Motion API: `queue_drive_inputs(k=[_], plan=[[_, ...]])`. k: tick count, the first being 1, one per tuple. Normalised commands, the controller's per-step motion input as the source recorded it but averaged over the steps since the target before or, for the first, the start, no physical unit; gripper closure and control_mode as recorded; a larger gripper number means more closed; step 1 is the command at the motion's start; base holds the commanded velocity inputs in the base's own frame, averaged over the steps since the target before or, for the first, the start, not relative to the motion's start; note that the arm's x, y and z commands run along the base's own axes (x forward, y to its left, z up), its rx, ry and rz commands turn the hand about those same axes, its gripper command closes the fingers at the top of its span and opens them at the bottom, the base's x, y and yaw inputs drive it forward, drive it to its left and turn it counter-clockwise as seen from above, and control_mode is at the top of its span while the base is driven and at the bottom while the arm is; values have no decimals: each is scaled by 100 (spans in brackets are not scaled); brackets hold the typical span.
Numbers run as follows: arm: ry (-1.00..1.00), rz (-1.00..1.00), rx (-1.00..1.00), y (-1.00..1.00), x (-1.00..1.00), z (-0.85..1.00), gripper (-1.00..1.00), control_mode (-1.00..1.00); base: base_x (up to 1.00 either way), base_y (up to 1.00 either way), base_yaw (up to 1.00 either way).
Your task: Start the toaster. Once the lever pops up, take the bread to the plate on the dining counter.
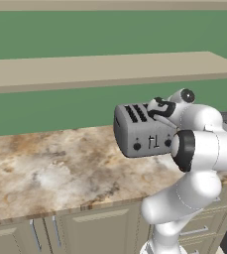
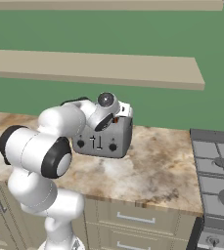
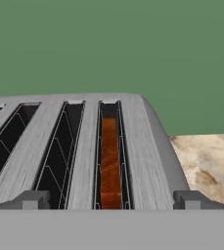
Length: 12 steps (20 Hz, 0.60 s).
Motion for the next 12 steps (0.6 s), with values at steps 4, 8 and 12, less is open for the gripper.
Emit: queue_drive_inputs(k=[4,8,12], plan=[[0,0,0,0,0,0,-100,-100,0,0,0],[0,0,0,0,0,0,-100,-100,0,0,0],[0,0,0,0,0,0,-100,-100,0,0,0]])
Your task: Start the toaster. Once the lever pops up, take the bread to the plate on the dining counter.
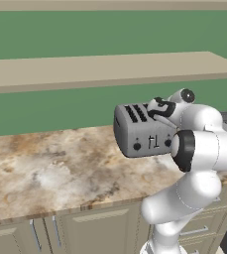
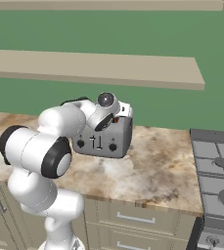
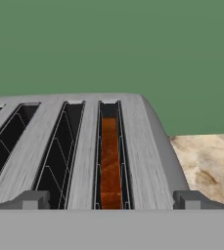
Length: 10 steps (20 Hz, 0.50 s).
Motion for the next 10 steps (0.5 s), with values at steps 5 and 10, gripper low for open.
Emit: queue_drive_inputs(k=[5,10], plan=[[0,0,0,0,0,0,-100,-100,0,0,0],[0,0,0,0,0,0,-100,-100,0,0,0]])
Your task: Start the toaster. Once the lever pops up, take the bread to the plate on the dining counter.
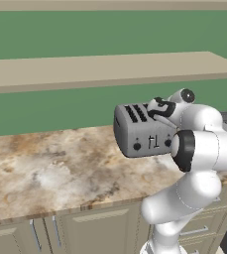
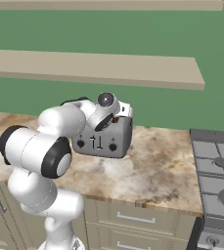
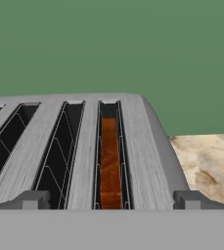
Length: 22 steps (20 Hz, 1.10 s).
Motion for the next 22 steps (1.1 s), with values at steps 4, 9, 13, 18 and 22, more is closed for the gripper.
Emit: queue_drive_inputs(k=[4,9,13,18,22], plan=[[0,0,0,0,0,0,-100,-100,0,0,0],[0,0,0,0,0,0,-100,-100,0,0,0],[0,0,0,0,0,0,-100,-100,0,0,0],[0,0,0,0,0,0,-100,-100,0,0,0],[0,0,0,0,0,0,-100,-100,0,0,0]])
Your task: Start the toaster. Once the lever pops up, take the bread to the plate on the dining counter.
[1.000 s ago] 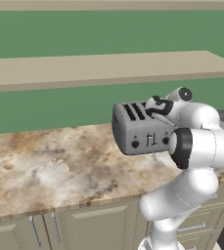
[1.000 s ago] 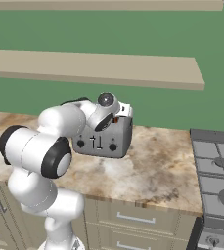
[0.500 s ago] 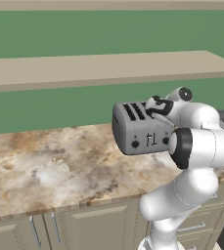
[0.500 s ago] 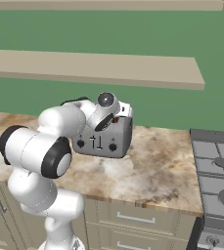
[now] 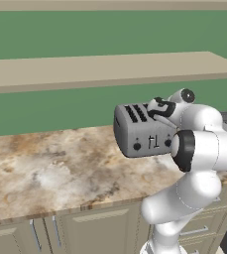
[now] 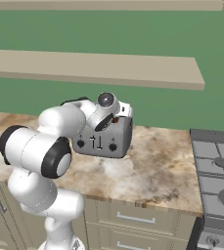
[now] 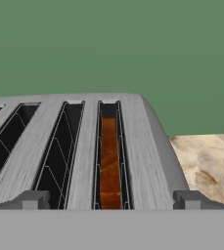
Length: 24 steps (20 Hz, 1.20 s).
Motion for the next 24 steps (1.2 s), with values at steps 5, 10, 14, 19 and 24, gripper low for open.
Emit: queue_drive_inputs(k=[5,10,14,19,24], plan=[[0,0,0,0,0,0,-100,-100,0,0,0],[0,0,0,0,0,0,-100,-100,0,0,0],[0,0,0,0,0,0,-100,-100,0,0,0],[0,0,0,0,0,0,-100,-100,0,0,0],[0,0,0,0,0,0,-100,-100,0,0,0]])
